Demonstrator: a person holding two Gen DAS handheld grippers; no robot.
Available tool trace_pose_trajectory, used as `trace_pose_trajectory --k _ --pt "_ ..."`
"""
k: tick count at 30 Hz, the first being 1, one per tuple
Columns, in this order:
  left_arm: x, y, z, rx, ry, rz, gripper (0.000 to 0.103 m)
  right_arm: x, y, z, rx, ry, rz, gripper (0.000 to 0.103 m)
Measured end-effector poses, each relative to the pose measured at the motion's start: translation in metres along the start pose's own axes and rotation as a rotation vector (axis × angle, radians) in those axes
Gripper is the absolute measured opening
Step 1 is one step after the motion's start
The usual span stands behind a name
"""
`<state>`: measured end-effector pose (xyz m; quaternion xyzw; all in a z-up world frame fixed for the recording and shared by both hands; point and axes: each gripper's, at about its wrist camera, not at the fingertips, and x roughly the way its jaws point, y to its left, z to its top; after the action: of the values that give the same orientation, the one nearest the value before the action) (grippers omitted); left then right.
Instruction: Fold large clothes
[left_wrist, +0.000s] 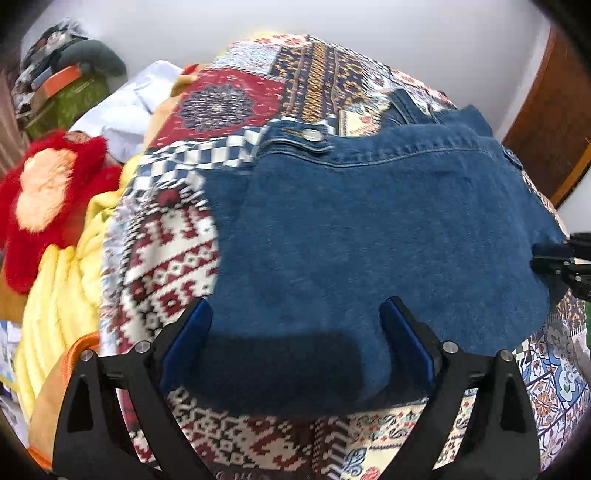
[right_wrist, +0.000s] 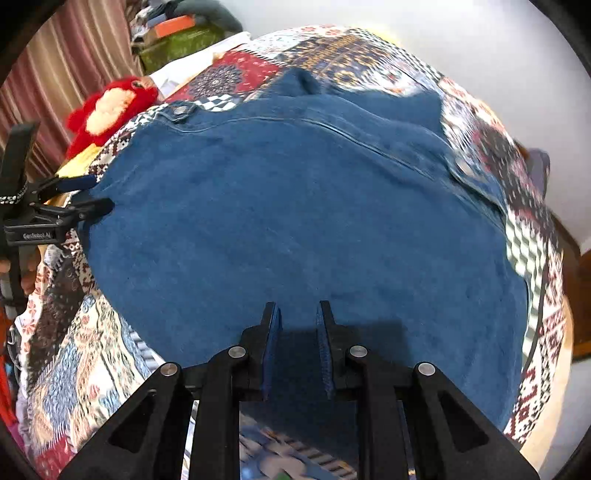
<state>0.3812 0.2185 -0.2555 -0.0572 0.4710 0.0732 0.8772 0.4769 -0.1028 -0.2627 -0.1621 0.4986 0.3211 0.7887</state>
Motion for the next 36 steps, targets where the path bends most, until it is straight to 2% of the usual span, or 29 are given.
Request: trace_pose_trajectory --k 3,8,9,13,15,17,19,22,27,32,36 --pt "-0.007 0.008 -0.007 0.014 -0.009 0.077 0.095 -0.011 -0.023 -0.014 0.063 0.004 -0.018 0.016" --pt "-0.021 0.027 -0.023 -0.053 -0.016 0.073 0.095 -0.034 -0.056 -0.037 0.184 -0.023 0.032 0.016" --pt "-0.022 0.029 -0.026 -0.060 -0.017 0.075 0.095 -0.038 -0.060 -0.041 0.199 -0.027 0.008 0.016" --pt "-0.025 0.032 -0.034 -0.083 -0.016 0.080 0.095 -0.039 -0.069 -0.052 0.180 0.012 -0.198 0.016" --pt "-0.028 0.034 -0.038 -0.084 -0.012 0.125 0.095 -0.040 -0.080 -0.062 0.203 0.030 -0.225 0.016" --pt "-0.028 0.040 -0.042 -0.085 0.000 0.191 0.095 -0.044 -0.087 -0.071 0.245 0.022 -0.197 0.016" --pt "-0.029 0.049 -0.048 -0.115 0.013 0.203 0.094 -0.049 -0.086 -0.073 0.264 0.020 -0.206 0.016" --pt "-0.036 0.060 -0.055 -0.168 0.018 0.173 0.094 -0.056 -0.072 -0.070 0.229 0.015 -0.242 0.016" --pt "-0.059 0.053 -0.054 -0.198 -0.024 0.121 0.094 -0.066 -0.040 -0.054 0.144 -0.029 -0.240 0.016" --pt "-0.070 0.036 -0.050 -0.293 -0.064 -0.040 0.095 -0.085 -0.004 -0.034 0.083 -0.108 -0.201 0.016" --pt "-0.063 0.023 -0.054 -0.381 -0.070 -0.119 0.094 -0.088 0.020 -0.017 0.048 -0.149 -0.152 0.016"
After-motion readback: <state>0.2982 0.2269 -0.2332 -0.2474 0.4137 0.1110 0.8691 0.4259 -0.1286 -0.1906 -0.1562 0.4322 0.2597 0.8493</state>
